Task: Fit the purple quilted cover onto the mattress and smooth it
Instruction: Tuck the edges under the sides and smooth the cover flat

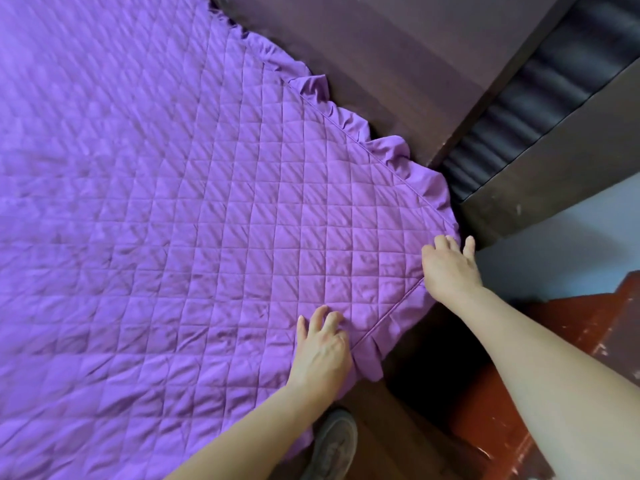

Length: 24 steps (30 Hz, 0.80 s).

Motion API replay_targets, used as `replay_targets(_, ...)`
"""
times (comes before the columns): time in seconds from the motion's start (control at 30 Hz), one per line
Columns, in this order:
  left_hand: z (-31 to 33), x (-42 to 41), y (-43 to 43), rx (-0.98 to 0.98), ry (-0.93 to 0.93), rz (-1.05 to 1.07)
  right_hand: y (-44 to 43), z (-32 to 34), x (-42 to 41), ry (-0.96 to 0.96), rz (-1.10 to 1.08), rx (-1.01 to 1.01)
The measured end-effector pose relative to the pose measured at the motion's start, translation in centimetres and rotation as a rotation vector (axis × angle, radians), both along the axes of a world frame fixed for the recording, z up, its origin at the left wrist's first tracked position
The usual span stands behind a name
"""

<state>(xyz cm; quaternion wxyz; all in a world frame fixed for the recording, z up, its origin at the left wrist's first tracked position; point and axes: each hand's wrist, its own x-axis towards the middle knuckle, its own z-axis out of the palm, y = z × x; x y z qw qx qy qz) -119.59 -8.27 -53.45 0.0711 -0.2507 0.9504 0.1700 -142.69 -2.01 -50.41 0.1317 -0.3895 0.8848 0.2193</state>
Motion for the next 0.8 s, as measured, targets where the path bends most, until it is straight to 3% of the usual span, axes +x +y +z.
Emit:
replay_targets(0.1,0.3,-0.7,-0.3,0.007,0.027,0.004,-0.7,0.2,-0.2,0.021,-0.018,-0.157)
replay_targets(0.23,0.1,-1.8,-0.6,0.029,-0.033,-0.029,-1.2,-0.9,-0.1,-0.019,-0.04,-0.021)
replay_targets(0.33,-0.2,-2.6,-0.1,0.077,-0.093,-0.1,-0.6,-1.4,-1.3,-0.096,-0.123,-0.027)
replay_targets(0.53,0.1,-4.3,0.9,0.114,-0.164,-0.183,-1.5,-1.4,-3.0,-0.351,-0.428,-0.319)
replay_targets(0.6,1.1,-4.2,0.2,0.161,-0.154,-0.154,-1.5,-1.0,-3.6,-0.398,-0.458,-0.334)
replay_targets(0.7,1.9,-2.6,-0.9,0.19,-0.061,-0.042,-0.6,-0.8,-2.9,-0.31,-0.36,-0.257)
replay_targets(0.8,1.4,0.7,-2.4,0.193,-0.01,0.056,0.4,-1.1,-0.6,-0.092,-0.183,-0.274)
